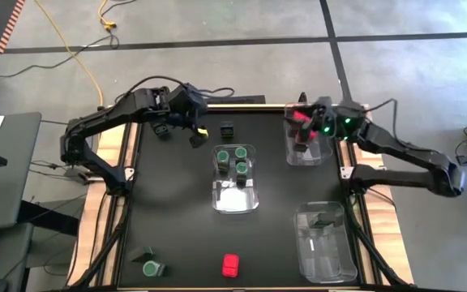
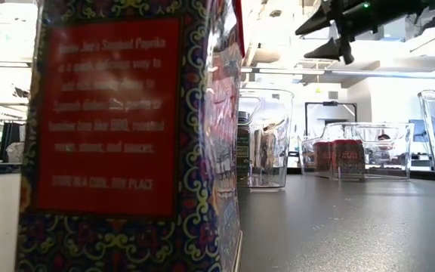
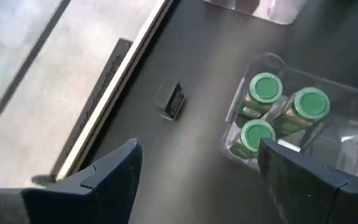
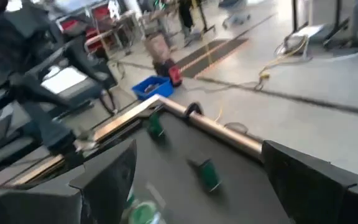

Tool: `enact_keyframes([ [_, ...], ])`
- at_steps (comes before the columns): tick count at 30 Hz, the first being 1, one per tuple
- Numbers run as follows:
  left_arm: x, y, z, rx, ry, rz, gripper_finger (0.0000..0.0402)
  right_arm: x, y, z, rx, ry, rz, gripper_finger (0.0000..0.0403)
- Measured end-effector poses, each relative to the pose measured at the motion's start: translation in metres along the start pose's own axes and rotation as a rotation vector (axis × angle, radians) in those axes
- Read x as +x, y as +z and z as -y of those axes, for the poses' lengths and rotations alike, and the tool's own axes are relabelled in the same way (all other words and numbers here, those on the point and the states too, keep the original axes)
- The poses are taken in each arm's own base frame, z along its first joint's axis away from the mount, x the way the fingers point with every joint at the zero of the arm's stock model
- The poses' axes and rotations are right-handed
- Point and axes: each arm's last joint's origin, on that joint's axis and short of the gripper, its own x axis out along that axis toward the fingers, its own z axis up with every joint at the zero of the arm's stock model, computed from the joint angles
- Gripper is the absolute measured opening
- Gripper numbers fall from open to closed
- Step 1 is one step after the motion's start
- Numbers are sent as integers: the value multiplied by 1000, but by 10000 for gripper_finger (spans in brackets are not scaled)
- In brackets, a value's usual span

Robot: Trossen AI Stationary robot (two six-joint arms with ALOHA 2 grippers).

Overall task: Sort spices by type
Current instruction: Put the green seasoning bottle into the middle left transparent bin

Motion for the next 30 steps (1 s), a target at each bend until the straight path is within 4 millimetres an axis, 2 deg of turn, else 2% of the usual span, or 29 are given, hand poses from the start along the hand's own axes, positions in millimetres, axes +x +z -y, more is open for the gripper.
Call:
enact_keyframes([
  [6, 15, -23, 6, 62, -76, -1, 306, 15, -15, -30, 29, -13, -80, 353],
  [11, 22, -55, 8, 43, -118, 48, 306, 18, -13, -55, 46, -69, -231, 343],
  [19, 11, -91, 9, -219, -110, 92, 306, 16, -7, -77, 70, -315, -637, 331],
  [23, 4, -97, 28, -295, -73, 115, 306, 11, -10, -82, 23, -417, -794, 330],
  [27, 0, -101, 64, -338, -67, 135, 299, 2, -20, -91, -60, -412, -881, 330],
  [30, 2, -108, 94, -406, -79, 125, 294, -14, -24, -100, -116, -381, -899, 330],
])
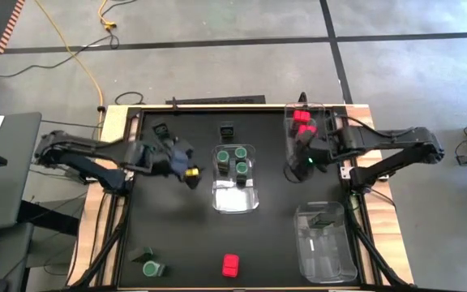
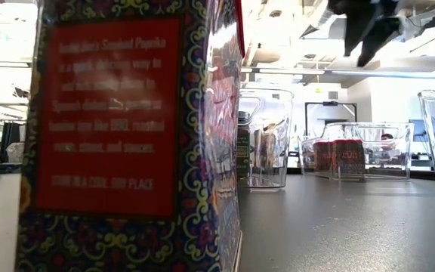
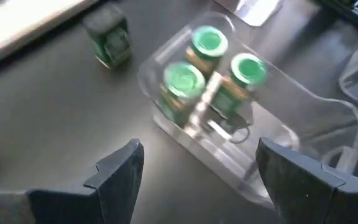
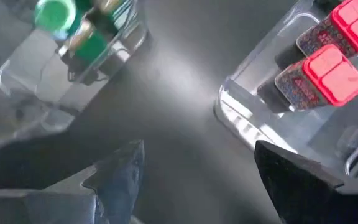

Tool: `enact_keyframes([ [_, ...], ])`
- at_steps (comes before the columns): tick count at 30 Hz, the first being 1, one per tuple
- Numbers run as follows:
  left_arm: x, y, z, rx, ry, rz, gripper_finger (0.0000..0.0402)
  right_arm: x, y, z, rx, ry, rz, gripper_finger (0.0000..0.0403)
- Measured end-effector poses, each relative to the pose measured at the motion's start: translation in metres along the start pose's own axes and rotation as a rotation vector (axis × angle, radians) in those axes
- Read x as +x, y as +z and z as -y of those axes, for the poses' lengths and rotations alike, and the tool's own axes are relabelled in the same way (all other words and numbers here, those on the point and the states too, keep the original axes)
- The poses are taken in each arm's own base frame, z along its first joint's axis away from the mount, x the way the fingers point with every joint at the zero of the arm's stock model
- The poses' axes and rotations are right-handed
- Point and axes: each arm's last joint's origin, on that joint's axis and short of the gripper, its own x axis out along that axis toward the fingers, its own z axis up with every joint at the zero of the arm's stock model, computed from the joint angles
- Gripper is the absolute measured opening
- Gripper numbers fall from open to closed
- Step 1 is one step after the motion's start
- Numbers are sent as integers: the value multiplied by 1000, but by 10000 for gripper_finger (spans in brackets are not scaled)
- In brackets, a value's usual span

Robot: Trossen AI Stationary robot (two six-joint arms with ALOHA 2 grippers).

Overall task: Sort spices by type
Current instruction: Put the green seasoning bottle into the middle left transparent bin

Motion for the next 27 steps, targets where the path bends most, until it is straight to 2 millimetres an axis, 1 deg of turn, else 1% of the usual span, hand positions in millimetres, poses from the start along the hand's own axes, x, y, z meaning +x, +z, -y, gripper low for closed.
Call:
enact_keyframes([
  [5, 7, -32, 37, -146, -29, -57, 291, -20, -30, -3, -56, -17, 8, 330],
  [7, 8, -43, 53, -183, -42, -88, 291, -25, -39, -4, -89, -11, 1, 330],
  [12, -5, -54, 96, -286, -72, -167, 290, -31, -52, -10, -183, 15, -5, 329],
  [15, -18, -57, 116, -356, -32, -210, 290, -33, -56, -12, -211, 22, 6, 329],
  [18, -35, -62, 128, -410, 70, -279, 290, -34, -59, -14, -232, 21, 29, 329],
  [21, -49, -70, 136, -452, 160, -408, 290, -35, -61, -14, -251, 20, 41, 329],
  [24, -59, -79, 142, -471, 187, -528, 290, -37, -64, -15, -270, 28, 43, 329],
  [27, -65, -90, 145, -496, 187, -599, 290, -38, -66, -16, -286, 35, 43, 329],
])
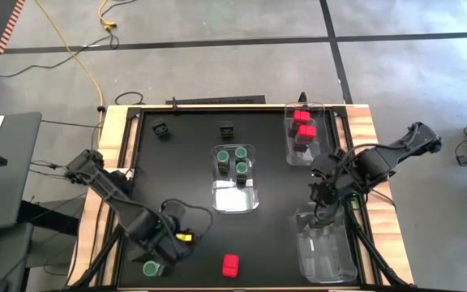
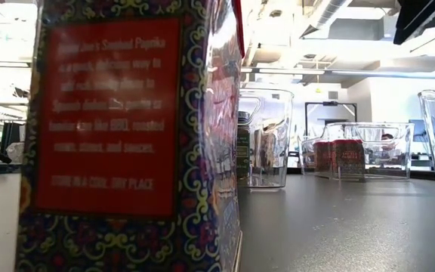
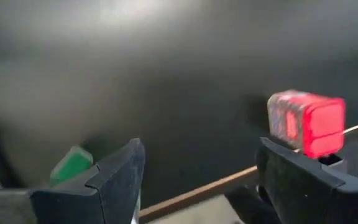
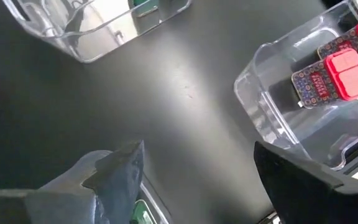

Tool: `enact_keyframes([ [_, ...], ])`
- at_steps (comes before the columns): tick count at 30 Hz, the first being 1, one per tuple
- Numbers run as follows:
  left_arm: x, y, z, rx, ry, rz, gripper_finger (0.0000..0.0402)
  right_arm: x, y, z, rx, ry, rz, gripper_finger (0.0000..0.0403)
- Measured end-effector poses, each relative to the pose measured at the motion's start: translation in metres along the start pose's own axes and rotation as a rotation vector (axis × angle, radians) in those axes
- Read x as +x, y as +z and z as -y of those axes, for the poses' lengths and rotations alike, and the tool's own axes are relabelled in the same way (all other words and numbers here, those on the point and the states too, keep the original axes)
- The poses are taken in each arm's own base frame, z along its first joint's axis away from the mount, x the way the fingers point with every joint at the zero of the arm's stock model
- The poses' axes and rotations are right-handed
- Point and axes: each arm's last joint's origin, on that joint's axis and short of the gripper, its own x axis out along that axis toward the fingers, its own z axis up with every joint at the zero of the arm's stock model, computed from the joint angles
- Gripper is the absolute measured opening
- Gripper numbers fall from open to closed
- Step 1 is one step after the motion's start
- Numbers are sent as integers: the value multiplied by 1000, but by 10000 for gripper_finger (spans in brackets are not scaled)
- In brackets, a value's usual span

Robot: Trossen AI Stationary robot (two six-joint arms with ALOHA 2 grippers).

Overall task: Sort spices by type
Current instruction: Put the green seasoning bottle into the middle left transparent bin

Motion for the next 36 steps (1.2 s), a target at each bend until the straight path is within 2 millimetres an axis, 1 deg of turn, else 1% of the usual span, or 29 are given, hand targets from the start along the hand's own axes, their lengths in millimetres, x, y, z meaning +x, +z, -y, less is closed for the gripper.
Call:
enact_keyframes([
  [3, 1, -13, -5, -47, 22, -48, 290, -1, -2, -1, -13, 6, 0, 329],
  [7, -3, -31, -14, -78, 36, -81, 290, -2, -4, -3, -28, 12, 1, 329],
  [11, -7, -47, -26, -89, 71, -75, 290, -2, -4, -3, -29, 13, 1, 329],
  [16, -3, -67, -38, -61, 117, -89, 290, -2, -3, -3, -23, 8, 10, 329],
  [21, 19, -79, -48, -49, 149, -108, 290, -2, -3, -2, -16, 1, 20, 329],
  [25, 34, -86, -51, -56, 142, -154, 290, -2, -3, -2, -16, 1, 20, 329],
  [29, 44, -92, -51, -58, 111, -198, 290, -2, -3, -2, -16, 1, 20, 329],
  [32, 53, -93, -56, -55, 139, -211, 290, -2, -3, -2, -16, 2, 20, 329],
  [36, 63, -96, -57, -57, 127, -235, 290, -2, -3, -2, -16, 2, 20, 329],
])
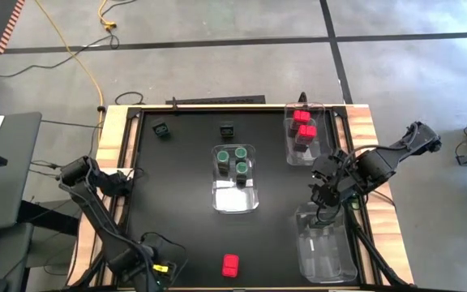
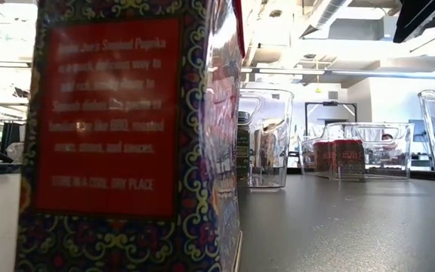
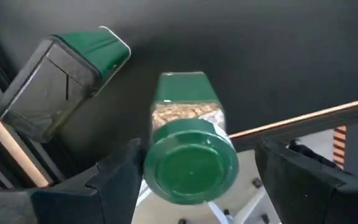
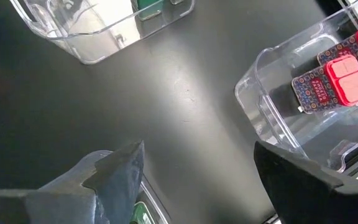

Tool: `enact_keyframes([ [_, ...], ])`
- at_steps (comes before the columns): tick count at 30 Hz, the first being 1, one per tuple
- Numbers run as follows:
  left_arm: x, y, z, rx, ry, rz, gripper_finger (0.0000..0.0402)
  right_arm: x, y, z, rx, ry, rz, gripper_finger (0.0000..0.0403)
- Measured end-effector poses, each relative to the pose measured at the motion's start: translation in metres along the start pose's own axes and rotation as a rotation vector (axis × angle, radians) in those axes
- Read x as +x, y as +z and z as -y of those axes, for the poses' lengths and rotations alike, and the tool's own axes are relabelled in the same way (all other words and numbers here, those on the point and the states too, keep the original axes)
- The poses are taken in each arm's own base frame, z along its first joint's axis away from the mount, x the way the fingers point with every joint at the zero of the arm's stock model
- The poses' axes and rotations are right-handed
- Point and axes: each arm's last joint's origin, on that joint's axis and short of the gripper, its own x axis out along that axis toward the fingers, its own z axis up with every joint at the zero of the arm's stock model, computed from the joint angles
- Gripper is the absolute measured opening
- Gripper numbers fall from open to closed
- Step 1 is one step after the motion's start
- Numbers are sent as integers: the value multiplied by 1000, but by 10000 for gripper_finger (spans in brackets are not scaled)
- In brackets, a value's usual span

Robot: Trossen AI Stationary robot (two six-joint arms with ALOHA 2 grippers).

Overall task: Sort spices by type
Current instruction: Put the green seasoning bottle into the middle left transparent bin

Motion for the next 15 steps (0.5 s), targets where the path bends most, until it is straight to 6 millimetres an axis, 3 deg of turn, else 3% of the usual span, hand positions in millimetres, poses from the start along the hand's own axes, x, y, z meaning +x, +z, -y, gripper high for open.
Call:
enact_keyframes([
  [8, 19, 1, -1, 3, -29, -45, 284, 0, 0, 0, -6, 0, 0, 329],
  [15, 22, 3, -1, -4, 2, -74, 197, 0, 0, 0, -9, 0, 0, 329],
])
